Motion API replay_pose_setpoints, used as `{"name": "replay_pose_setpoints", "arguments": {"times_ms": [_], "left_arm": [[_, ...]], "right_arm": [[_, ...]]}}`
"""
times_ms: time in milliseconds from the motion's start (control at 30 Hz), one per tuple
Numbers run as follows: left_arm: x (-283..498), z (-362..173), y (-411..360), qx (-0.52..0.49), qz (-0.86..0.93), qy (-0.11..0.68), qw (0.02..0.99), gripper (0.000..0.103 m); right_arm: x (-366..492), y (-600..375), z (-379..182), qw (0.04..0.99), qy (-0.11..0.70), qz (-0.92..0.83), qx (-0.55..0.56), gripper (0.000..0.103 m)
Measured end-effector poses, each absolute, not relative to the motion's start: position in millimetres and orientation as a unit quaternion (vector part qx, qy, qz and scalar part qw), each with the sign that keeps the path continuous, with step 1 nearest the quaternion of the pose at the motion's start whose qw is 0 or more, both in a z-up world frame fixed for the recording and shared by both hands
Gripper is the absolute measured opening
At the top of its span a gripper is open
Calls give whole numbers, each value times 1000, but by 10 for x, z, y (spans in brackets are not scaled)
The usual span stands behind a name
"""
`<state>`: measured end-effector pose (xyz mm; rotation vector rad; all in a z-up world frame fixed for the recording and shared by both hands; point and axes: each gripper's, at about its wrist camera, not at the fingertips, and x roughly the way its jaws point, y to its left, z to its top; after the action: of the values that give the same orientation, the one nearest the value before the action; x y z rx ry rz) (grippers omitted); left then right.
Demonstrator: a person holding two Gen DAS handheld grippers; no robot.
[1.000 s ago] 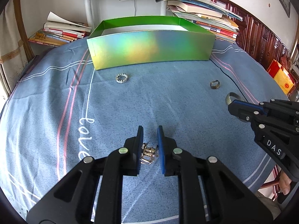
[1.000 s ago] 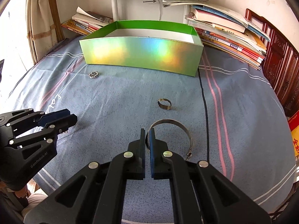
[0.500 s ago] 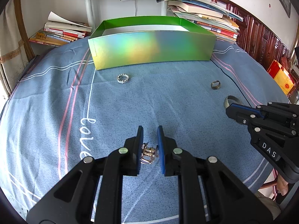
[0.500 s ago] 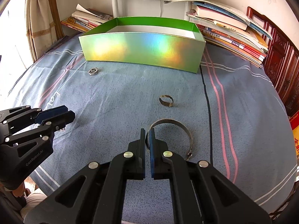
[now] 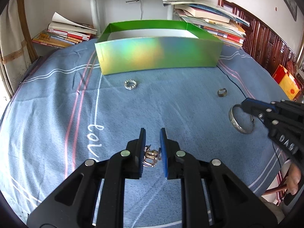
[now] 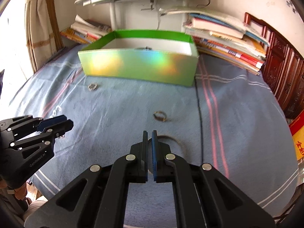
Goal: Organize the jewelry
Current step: 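Carry the gold charm and silver bangle into the green box and open both tools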
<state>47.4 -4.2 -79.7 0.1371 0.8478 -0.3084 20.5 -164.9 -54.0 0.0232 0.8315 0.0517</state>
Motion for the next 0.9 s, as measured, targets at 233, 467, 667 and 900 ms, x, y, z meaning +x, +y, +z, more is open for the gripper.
{"name": "replay_pose_setpoints", "arguments": {"times_ms": [233, 467, 667, 900], "left_arm": [[456, -744, -34, 66, -146, 404, 901, 15], [455, -779, -89, 71, -152, 409, 897, 15], [481, -800, -73, 68, -150, 412, 896, 15], [626, -571, -41, 61, -159, 396, 902, 15]], "right_arm": [[174, -1743, -495, 914, 405, 25, 17, 5], [286, -1554, -860, 889, 456, 44, 2, 23], [275, -1506, -858, 889, 454, 52, -1, 3], [390, -1618, -401, 913, 406, 51, 4, 3]]}}
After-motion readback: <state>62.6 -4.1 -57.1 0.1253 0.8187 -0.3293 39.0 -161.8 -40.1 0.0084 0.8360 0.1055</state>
